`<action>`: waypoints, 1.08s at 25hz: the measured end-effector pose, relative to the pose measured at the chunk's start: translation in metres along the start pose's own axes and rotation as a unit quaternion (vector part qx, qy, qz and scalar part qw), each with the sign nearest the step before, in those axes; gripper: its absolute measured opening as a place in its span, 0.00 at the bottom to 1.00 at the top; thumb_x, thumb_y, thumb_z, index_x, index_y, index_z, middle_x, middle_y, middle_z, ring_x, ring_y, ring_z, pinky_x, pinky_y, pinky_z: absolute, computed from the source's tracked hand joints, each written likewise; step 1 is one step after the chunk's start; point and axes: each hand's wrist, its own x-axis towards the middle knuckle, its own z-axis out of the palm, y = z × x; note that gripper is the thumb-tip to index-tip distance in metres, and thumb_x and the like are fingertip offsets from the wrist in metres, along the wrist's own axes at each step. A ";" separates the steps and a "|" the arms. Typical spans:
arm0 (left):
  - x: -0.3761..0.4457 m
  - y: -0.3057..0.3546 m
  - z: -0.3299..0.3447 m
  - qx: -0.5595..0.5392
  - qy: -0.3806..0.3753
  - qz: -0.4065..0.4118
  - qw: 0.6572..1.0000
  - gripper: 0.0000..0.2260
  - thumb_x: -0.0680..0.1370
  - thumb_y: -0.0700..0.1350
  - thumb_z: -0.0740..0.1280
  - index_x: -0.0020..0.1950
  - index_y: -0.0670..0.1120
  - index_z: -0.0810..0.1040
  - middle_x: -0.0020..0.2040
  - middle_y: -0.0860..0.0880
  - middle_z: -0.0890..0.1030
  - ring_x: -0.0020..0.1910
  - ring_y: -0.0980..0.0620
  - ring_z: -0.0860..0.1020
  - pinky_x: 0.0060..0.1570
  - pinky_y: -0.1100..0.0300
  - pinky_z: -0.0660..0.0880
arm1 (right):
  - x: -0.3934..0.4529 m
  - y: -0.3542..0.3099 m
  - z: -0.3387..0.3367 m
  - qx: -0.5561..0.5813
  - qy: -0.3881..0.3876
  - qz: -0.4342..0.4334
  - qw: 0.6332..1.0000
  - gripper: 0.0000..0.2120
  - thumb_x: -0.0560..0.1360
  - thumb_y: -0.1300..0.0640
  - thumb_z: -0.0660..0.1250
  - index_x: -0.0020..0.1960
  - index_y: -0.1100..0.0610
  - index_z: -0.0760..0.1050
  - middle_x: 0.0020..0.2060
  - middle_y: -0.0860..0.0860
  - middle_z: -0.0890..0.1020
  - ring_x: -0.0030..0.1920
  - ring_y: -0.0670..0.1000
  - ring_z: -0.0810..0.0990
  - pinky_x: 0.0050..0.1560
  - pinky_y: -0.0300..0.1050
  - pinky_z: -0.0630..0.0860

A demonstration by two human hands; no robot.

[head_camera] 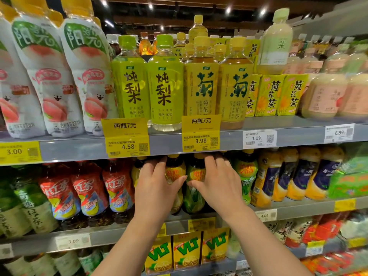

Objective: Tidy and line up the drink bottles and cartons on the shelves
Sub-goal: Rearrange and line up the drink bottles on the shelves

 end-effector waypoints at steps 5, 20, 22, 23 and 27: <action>0.006 0.001 0.006 0.059 -0.007 -0.004 0.998 0.23 0.64 0.54 0.81 0.41 0.37 0.78 0.33 0.43 0.76 0.33 0.40 0.76 0.27 0.56 0.71 | 0.005 -0.002 -0.003 -0.002 -0.040 0.001 0.999 0.26 0.66 0.36 0.74 0.49 0.55 0.73 0.39 0.52 0.78 0.40 0.54 0.80 0.34 0.43 0.73; 0.008 0.011 0.000 0.222 -0.088 -0.013 0.971 0.24 0.63 0.63 0.78 0.32 0.45 0.73 0.28 0.47 0.74 0.21 0.45 0.74 0.21 0.64 0.61 | 0.024 0.008 -0.022 0.059 -0.173 0.009 0.983 0.19 0.73 0.39 0.69 0.48 0.53 0.67 0.46 0.51 0.80 0.50 0.55 0.80 0.41 0.46 0.71; 0.010 0.014 -0.005 0.236 -0.078 -0.007 0.969 0.25 0.63 0.65 0.76 0.35 0.44 0.75 0.29 0.47 0.74 0.21 0.45 0.74 0.22 0.65 0.61 | 0.027 0.010 -0.023 0.070 -0.192 0.013 0.979 0.19 0.73 0.41 0.70 0.46 0.53 0.66 0.45 0.51 0.81 0.50 0.55 0.80 0.43 0.47 0.75; 0.011 0.016 -0.005 0.248 -0.080 -0.007 0.965 0.25 0.65 0.67 0.73 0.38 0.45 0.76 0.32 0.48 0.75 0.24 0.46 0.76 0.22 0.64 0.61 | 0.027 0.011 -0.023 0.074 -0.195 0.013 0.978 0.18 0.73 0.41 0.71 0.47 0.53 0.68 0.45 0.51 0.81 0.50 0.56 0.80 0.44 0.48 0.76; 0.007 0.019 -0.012 0.270 -0.100 -0.032 0.957 0.29 0.71 0.73 0.61 0.50 0.47 0.75 0.45 0.50 0.76 0.36 0.50 0.80 0.26 0.60 0.68 | 0.021 0.009 -0.022 0.077 -0.180 0.000 0.981 0.24 0.75 0.44 0.69 0.64 0.56 0.70 0.47 0.52 0.79 0.50 0.56 0.79 0.46 0.50 0.78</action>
